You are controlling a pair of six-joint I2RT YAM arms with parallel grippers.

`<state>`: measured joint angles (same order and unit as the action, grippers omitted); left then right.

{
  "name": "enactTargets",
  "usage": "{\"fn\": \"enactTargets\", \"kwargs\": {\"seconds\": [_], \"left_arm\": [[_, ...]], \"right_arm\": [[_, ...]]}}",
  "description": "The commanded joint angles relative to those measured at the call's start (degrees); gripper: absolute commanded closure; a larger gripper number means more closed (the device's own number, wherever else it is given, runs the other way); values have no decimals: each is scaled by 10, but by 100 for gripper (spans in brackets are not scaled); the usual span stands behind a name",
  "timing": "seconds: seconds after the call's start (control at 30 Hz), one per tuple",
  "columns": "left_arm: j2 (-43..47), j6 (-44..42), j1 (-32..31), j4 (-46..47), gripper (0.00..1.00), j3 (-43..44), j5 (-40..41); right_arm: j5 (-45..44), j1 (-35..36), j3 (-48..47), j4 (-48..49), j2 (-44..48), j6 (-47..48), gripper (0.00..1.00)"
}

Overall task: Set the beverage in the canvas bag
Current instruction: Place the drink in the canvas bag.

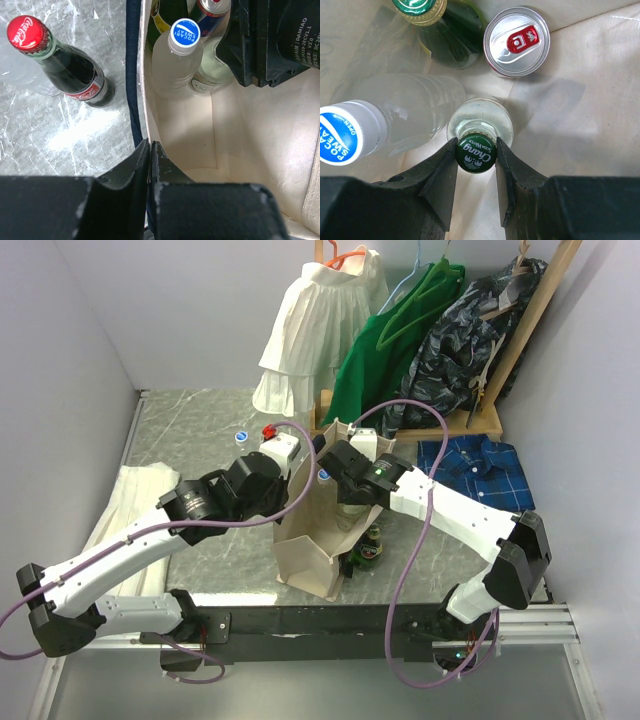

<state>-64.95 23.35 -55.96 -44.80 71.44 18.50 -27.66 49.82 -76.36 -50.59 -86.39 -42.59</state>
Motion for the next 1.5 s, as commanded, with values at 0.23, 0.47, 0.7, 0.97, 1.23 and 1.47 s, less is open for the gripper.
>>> {"fn": "enactTargets", "kwargs": {"seconds": [0.23, 0.47, 0.7, 0.97, 1.23, 1.47], "left_arm": [[18, -7, -4, 19, 89, 14, 20], [15, -11, -4, 17, 89, 17, 22], [15, -13, -4, 17, 89, 16, 25], [17, -11, -4, 19, 89, 12, 27], [18, -11, -4, 19, 89, 9, 27], [19, -9, -4, 18, 89, 10, 29]], "right_arm": [[-14, -5, -12, -7, -14, -6, 69], [-13, -4, -12, -16, -33, -11, 68], [-8, -5, -9, -20, -35, -14, 64], [-8, -5, -5, -27, -35, -20, 47], [-13, -4, -9, -30, -33, -21, 39], [-25, -4, -23, -36, -14, -22, 39]]}}
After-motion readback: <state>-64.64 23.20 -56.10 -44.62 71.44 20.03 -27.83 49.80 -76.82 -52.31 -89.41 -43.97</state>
